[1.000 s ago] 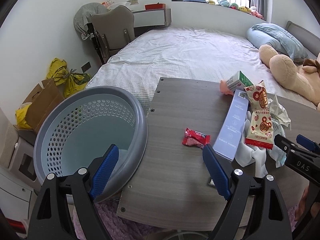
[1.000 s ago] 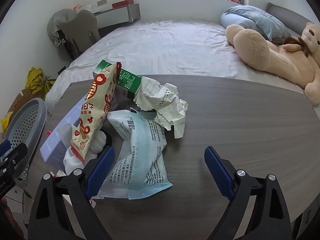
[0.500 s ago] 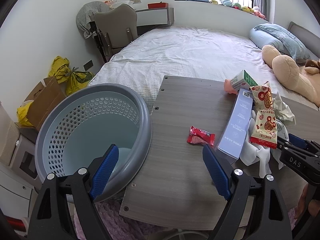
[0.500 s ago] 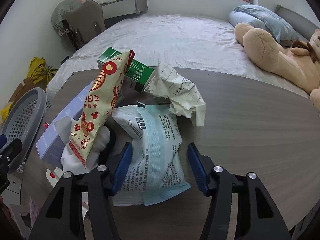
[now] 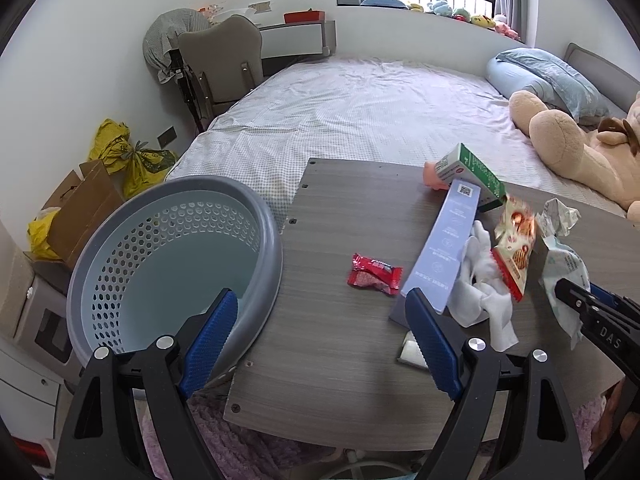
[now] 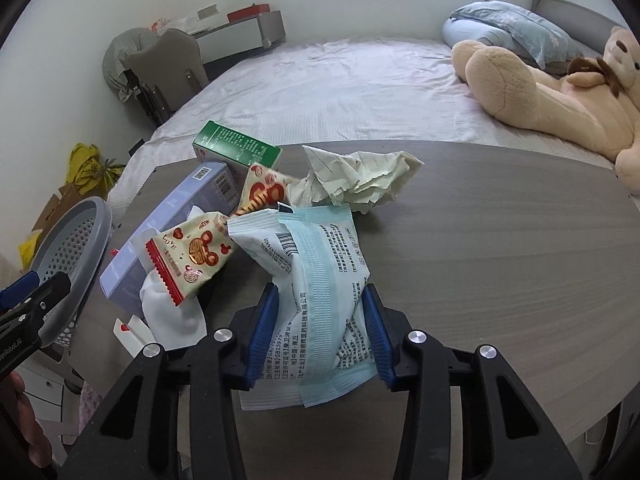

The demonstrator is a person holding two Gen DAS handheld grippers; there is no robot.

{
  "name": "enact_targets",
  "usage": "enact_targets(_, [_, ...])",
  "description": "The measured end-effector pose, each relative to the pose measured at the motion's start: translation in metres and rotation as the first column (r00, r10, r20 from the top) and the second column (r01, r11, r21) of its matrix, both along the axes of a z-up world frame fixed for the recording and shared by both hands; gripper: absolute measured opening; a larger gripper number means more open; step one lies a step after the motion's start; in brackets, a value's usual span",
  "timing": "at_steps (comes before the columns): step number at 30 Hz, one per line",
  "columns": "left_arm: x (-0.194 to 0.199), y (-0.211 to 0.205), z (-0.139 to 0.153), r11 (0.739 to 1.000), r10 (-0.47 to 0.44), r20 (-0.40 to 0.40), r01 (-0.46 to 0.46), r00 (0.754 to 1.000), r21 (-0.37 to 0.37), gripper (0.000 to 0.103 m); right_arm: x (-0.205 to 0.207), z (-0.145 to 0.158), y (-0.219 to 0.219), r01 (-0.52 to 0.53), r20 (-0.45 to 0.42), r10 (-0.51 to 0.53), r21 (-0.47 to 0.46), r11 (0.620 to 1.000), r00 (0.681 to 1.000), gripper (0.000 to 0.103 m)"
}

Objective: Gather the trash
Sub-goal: 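Lift the mask packet with the right gripper while the left gripper grasps the lavender box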

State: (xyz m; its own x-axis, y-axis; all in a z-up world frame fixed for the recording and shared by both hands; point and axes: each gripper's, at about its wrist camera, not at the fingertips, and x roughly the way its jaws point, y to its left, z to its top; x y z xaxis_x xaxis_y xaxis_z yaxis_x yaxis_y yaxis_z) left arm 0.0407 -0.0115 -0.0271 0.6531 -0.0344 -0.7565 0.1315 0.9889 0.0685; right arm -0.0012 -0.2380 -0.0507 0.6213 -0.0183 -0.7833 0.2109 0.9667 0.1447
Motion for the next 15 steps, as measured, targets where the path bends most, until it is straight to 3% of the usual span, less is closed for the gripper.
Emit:
enact_targets(6, [0.003,-0.013,0.004,0.999,-0.037,-0.002,0.037,0.999,-0.016,0.082,-0.025,0.008,-0.022,0.037,0.025,-0.037,0.021,0.999,0.999,0.042])
enact_targets(15, [0.028,-0.039,0.002,0.997,-0.076,-0.009,0.076,0.997,-0.005,0.082,-0.037,0.009,-0.026,0.0,0.039,-0.003,0.061,0.998,0.999,0.042])
